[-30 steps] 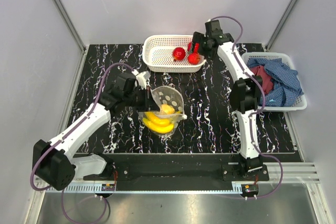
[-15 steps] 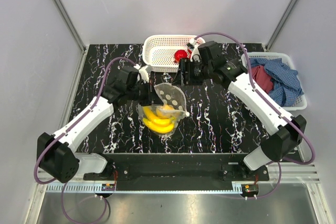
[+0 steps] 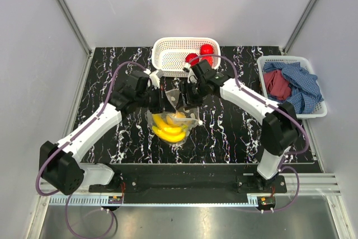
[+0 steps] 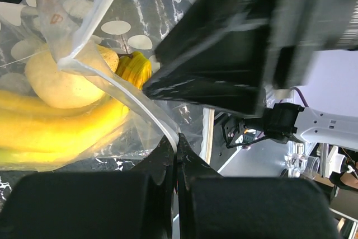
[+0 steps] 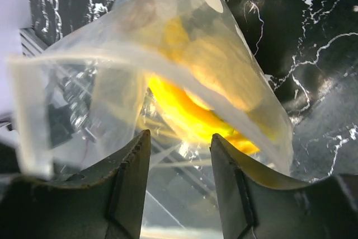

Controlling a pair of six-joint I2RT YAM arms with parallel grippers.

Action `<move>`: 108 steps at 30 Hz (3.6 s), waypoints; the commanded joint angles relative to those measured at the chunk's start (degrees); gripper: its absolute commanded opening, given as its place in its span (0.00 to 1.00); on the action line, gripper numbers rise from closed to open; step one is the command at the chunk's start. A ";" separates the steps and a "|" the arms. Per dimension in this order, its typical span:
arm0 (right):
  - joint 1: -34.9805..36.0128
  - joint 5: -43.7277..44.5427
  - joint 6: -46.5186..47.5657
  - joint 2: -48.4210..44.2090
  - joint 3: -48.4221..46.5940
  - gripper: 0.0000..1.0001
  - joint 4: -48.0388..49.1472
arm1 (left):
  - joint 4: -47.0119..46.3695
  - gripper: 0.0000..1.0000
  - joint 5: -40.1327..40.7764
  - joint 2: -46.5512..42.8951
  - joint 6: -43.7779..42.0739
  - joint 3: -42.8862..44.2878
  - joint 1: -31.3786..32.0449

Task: Open the zip-top bag and remove the fake food

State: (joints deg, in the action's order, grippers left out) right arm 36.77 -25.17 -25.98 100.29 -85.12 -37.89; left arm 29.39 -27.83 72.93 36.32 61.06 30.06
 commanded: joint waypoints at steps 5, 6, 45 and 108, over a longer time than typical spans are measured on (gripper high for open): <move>0.76 -2.51 2.25 7.98 -1.71 0.61 2.20 | -3.37 0.00 -1.87 3.97 -1.68 4.07 0.87; 0.93 -2.87 2.33 8.51 -1.80 0.63 2.21 | -3.46 0.00 -2.05 4.59 -1.95 4.33 0.96; 0.93 -0.41 -3.11 6.24 3.47 0.27 14.78 | -8.38 0.00 -3.10 4.07 -1.69 -2.70 -1.85; 4.27 -1.73 -17.27 12.22 5.50 0.45 13.19 | -10.14 0.00 -7.14 13.39 -4.59 2.84 1.58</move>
State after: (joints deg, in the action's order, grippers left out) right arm 40.62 -26.44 -46.30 116.22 -76.86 -23.83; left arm 22.06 -32.18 86.48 32.80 63.13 33.15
